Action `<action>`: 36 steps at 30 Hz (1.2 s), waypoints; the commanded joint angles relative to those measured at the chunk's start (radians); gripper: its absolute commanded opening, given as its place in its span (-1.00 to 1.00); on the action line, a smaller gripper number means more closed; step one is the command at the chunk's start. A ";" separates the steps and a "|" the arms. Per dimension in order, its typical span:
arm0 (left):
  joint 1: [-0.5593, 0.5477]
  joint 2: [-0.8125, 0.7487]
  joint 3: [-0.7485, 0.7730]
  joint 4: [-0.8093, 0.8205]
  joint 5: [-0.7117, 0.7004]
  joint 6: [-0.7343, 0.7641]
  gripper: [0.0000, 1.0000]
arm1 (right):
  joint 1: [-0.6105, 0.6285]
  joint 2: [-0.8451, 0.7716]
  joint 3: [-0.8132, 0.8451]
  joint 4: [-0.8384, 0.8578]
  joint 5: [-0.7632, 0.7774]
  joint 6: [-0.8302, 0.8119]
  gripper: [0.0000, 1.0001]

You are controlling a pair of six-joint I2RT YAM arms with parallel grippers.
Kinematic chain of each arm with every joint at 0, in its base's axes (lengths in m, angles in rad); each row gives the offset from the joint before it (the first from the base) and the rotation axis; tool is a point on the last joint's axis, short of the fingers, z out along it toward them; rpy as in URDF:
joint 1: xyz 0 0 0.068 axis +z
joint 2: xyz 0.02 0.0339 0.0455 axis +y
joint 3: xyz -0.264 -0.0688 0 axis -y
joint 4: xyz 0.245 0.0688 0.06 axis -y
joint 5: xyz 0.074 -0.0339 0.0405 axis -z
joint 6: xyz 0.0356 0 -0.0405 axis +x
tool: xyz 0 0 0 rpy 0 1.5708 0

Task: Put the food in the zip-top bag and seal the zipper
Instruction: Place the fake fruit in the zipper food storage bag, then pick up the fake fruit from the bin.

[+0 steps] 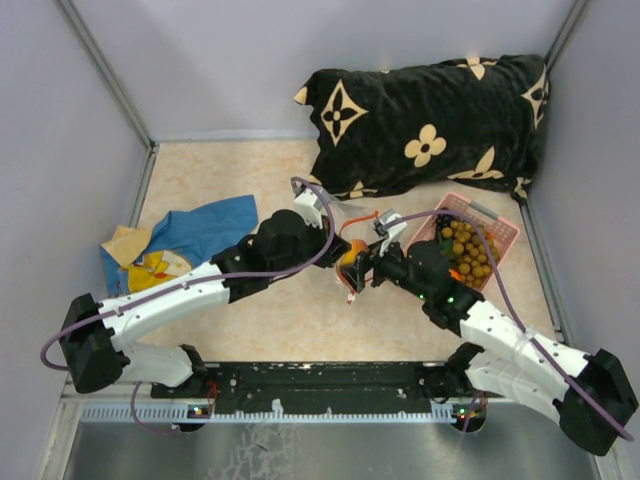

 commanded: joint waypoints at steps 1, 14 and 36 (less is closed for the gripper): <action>0.005 -0.034 -0.015 0.042 0.008 -0.007 -1.00 | 0.008 0.046 0.080 0.020 -0.016 0.000 0.66; 0.030 -0.064 -0.053 0.040 -0.032 -0.006 -1.00 | 0.007 -0.007 0.137 -0.105 -0.020 -0.006 0.98; 0.077 -0.121 -0.063 -0.051 -0.117 0.097 -1.00 | -0.077 -0.039 0.364 -0.697 0.508 0.069 0.93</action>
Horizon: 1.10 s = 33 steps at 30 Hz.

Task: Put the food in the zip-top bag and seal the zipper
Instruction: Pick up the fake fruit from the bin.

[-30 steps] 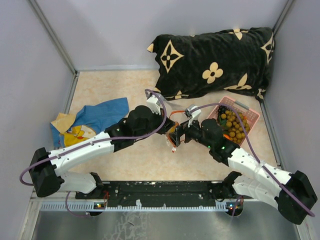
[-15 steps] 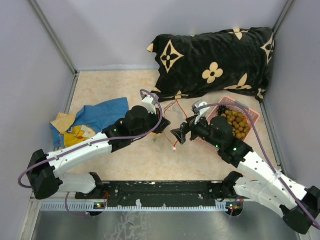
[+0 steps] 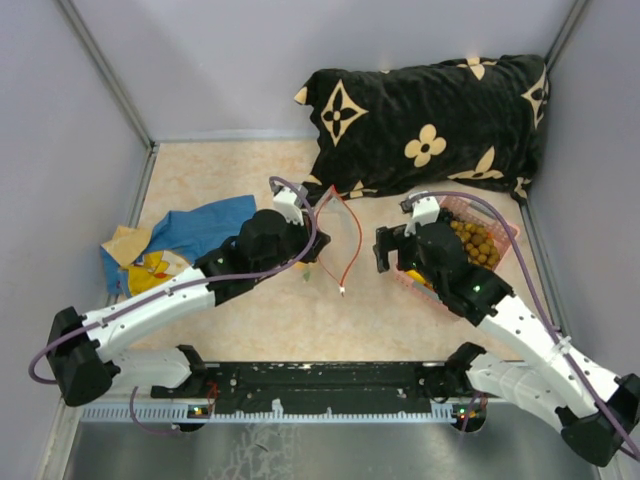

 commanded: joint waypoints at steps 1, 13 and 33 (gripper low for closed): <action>0.013 -0.039 -0.003 -0.031 -0.045 0.055 -1.00 | -0.098 0.046 0.064 -0.175 0.083 0.098 0.93; 0.028 -0.061 0.036 -0.054 -0.027 0.172 -1.00 | -0.345 0.093 -0.040 -0.250 -0.058 0.214 0.95; 0.031 -0.034 0.074 -0.087 0.013 0.180 -1.00 | -0.406 0.205 -0.214 0.032 -0.092 0.283 0.71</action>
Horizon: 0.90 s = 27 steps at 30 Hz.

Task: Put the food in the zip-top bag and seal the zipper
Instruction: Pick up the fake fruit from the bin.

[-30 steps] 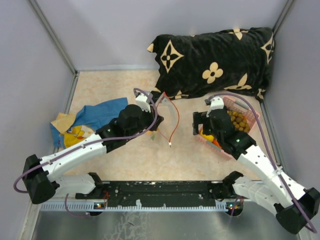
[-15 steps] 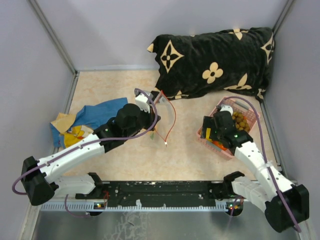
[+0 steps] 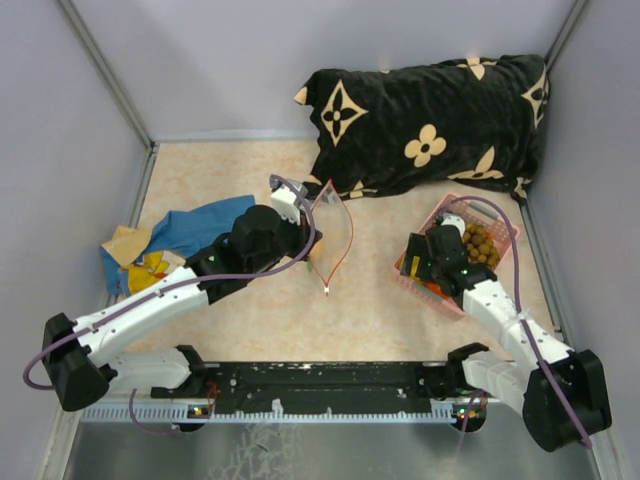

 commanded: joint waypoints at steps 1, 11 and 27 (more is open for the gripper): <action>0.006 0.009 0.039 0.001 0.023 0.013 -1.00 | -0.020 0.003 -0.012 0.100 -0.020 0.001 0.71; 0.006 0.026 0.044 -0.013 0.035 0.005 -1.00 | -0.020 0.032 0.016 0.090 0.030 -0.017 0.71; 0.007 0.042 0.064 -0.035 0.040 0.008 -1.00 | -0.020 0.097 0.004 0.152 -0.012 -0.021 0.60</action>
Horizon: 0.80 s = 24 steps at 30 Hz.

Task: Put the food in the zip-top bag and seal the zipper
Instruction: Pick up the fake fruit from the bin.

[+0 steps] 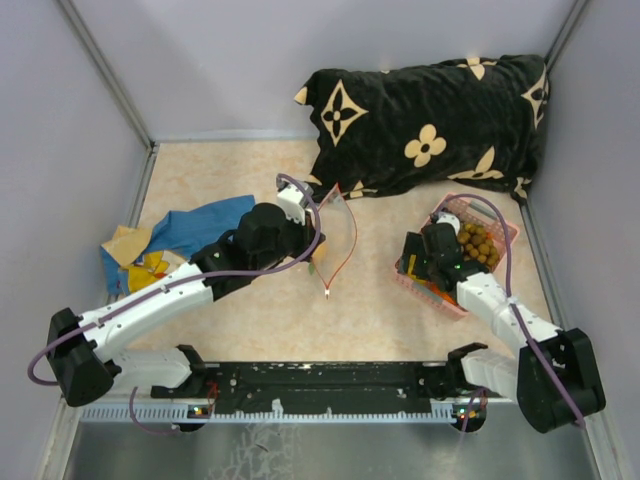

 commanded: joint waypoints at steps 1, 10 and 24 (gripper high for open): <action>0.007 0.004 0.043 -0.012 0.012 0.009 -1.00 | -0.007 -0.015 0.023 0.031 0.009 -0.021 0.54; 0.006 0.020 0.061 -0.014 0.018 0.021 -1.00 | -0.008 -0.172 0.044 -0.051 0.024 -0.049 0.10; 0.007 0.053 0.085 -0.034 0.021 0.041 -1.00 | 0.039 -0.362 0.206 -0.213 -0.052 -0.102 0.01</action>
